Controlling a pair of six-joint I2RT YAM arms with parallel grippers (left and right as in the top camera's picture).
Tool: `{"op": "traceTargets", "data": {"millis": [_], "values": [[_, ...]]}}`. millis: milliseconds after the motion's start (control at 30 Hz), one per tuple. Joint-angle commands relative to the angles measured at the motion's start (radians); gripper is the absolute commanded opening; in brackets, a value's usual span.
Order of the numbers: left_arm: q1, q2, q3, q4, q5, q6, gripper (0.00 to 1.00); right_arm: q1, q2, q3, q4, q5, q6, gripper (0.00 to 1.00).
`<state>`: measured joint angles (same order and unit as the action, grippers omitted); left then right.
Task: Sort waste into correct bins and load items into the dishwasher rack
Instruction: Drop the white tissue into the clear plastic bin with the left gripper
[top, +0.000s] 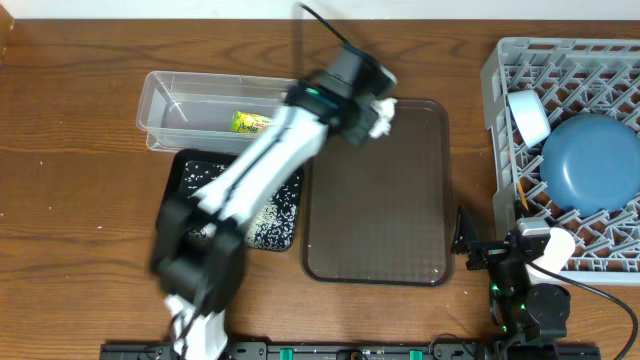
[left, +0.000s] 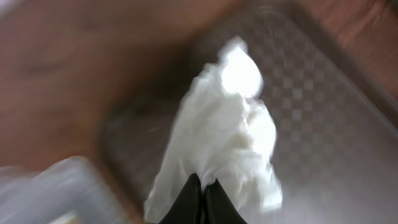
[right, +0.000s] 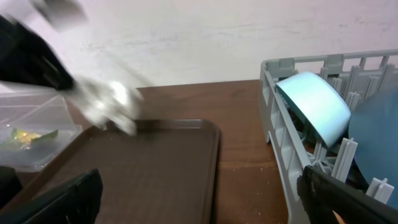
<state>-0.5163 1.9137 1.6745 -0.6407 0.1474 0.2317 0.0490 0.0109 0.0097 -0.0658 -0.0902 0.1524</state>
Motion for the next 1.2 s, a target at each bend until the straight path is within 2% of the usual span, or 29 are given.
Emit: {"op": "traceTargets", "data": {"millis": [0, 133, 300, 367, 400, 433, 467, 533, 567, 600, 633, 700, 967, 1167], "values": [[0.066, -0.081, 0.011, -0.06, -0.058, -0.032, 0.06, -0.015, -0.005, -0.004, 0.0, -0.004, 0.011, 0.99], [0.164, -0.12, 0.011, -0.119, -0.14, -0.067, 0.06, -0.015, -0.005, -0.004, 0.0, -0.004, 0.011, 0.99], [0.271, -0.109, 0.01, -0.123, -0.133, -0.104, 0.06, -0.015, -0.005, -0.004, 0.0, -0.004, 0.011, 0.99], [0.294, -0.099, 0.01, -0.122, -0.134, -0.103, 0.11, -0.015, -0.005, -0.004, 0.0, -0.004, 0.011, 0.99], [0.301, -0.095, 0.01, -0.124, -0.134, -0.103, 0.17, -0.015, -0.005, -0.004, 0.0, -0.004, 0.011, 0.99], [0.308, -0.095, 0.01, -0.129, -0.134, -0.103, 0.39, -0.015, -0.005, -0.004, 0.0, -0.004, 0.011, 0.99], [0.312, -0.096, 0.01, -0.134, -0.134, -0.103, 0.54, -0.015, -0.005, -0.004, 0.0, -0.004, 0.011, 0.99], [0.315, -0.114, 0.012, -0.154, -0.134, -0.103, 0.54, -0.015, -0.005, -0.004, 0.0, -0.004, 0.011, 0.99], [0.315, -0.132, 0.013, -0.167, -0.134, -0.103, 0.59, -0.015, -0.005, -0.004, 0.0, -0.004, 0.011, 0.99], [0.315, -0.149, 0.013, -0.18, -0.134, -0.103, 0.72, -0.015, -0.005, -0.004, 0.0, -0.004, 0.011, 0.99], [0.315, -0.17, 0.013, -0.195, -0.134, -0.103, 0.78, -0.015, -0.005, -0.004, 0.0, -0.004, 0.011, 0.99], [0.315, -0.229, 0.013, -0.238, -0.134, -0.114, 0.84, -0.015, -0.005, -0.004, 0.0, -0.004, 0.011, 0.99], [0.314, -0.511, 0.013, -0.373, -0.133, -0.157, 0.88, -0.015, -0.005, -0.004, 0.0, -0.004, 0.011, 0.99], [0.314, -0.678, 0.013, -0.484, -0.134, -0.253, 0.88, -0.015, -0.005, -0.004, 0.0, -0.004, 0.011, 0.99]]}}
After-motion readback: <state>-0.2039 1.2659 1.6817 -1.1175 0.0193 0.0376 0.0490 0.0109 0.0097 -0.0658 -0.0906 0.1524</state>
